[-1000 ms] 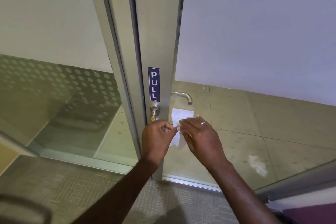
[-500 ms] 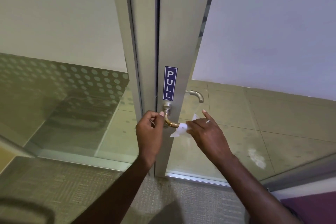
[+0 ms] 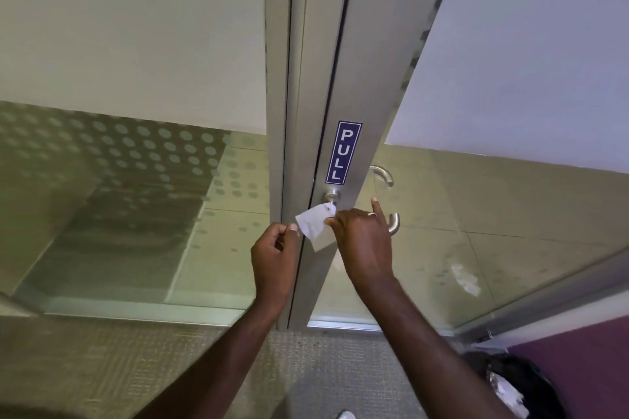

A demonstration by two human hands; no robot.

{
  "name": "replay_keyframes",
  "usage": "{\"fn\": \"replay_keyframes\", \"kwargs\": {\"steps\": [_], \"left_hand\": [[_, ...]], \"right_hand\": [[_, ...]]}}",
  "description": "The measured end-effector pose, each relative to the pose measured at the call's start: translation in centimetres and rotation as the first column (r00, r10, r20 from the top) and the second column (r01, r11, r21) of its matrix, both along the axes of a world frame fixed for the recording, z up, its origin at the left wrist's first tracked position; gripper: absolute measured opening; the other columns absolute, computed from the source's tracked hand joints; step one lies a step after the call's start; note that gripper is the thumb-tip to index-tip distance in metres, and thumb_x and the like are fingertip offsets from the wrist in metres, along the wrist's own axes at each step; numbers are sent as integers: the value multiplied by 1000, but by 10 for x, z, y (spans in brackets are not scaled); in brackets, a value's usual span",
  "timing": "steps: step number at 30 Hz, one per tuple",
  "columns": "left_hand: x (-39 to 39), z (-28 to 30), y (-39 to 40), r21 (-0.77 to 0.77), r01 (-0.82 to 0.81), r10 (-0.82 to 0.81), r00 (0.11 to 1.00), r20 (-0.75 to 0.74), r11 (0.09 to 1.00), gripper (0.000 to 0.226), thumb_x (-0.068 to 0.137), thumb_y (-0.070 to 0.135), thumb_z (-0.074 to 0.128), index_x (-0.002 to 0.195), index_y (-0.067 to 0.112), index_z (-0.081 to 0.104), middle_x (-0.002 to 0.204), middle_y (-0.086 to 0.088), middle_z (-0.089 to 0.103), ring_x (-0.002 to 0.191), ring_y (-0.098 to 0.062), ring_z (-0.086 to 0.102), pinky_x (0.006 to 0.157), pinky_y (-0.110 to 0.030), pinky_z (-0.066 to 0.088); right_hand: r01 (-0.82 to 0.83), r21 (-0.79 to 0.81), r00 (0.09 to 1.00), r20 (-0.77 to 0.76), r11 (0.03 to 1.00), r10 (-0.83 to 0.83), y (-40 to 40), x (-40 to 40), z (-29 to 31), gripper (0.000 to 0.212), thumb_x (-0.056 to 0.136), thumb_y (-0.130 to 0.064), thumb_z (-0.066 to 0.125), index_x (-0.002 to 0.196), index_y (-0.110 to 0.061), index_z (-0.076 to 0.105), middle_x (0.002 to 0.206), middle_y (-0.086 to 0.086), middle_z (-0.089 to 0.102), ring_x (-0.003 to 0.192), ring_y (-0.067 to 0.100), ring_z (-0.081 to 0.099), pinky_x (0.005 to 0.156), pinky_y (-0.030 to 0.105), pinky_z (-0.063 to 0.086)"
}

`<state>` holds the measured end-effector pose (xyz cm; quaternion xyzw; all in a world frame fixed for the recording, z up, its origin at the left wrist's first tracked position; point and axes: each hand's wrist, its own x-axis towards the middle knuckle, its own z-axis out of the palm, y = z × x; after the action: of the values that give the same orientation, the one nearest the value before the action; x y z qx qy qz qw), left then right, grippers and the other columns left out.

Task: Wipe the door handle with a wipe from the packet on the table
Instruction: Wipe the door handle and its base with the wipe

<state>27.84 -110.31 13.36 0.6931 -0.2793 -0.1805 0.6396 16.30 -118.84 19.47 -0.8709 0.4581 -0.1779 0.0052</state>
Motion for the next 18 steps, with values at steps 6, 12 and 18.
{"fn": "replay_keyframes", "kwargs": {"steps": [6,12,18], "left_hand": [[13,-9,21,35,63,-63,998,9,997,30,100,21,59,74,5,61,49,13,41,45,-5,33,45,-13,25],[19,-14,48,35,140,-140,990,17,990,30,101,19,59,74,4,60,48,14,42,45,-5,34,45,-12,26],[16,-11,54,52,180,-180,984,4,982,32,102,21,56,74,9,63,47,14,44,44,-6,35,45,-14,25]], "right_hand": [[206,-19,960,-188,978,-206,18,31,8,15,90,-11,62,83,-21,71,70,2,68,66,23,66,126,47,14],[186,-94,940,-272,978,-205,26,25,8,32,85,-12,69,117,-20,67,72,0,67,72,22,69,126,51,9],[265,-46,953,-140,963,-268,19,39,11,11,90,-18,68,92,-27,76,74,2,71,75,24,71,123,54,15]]}}
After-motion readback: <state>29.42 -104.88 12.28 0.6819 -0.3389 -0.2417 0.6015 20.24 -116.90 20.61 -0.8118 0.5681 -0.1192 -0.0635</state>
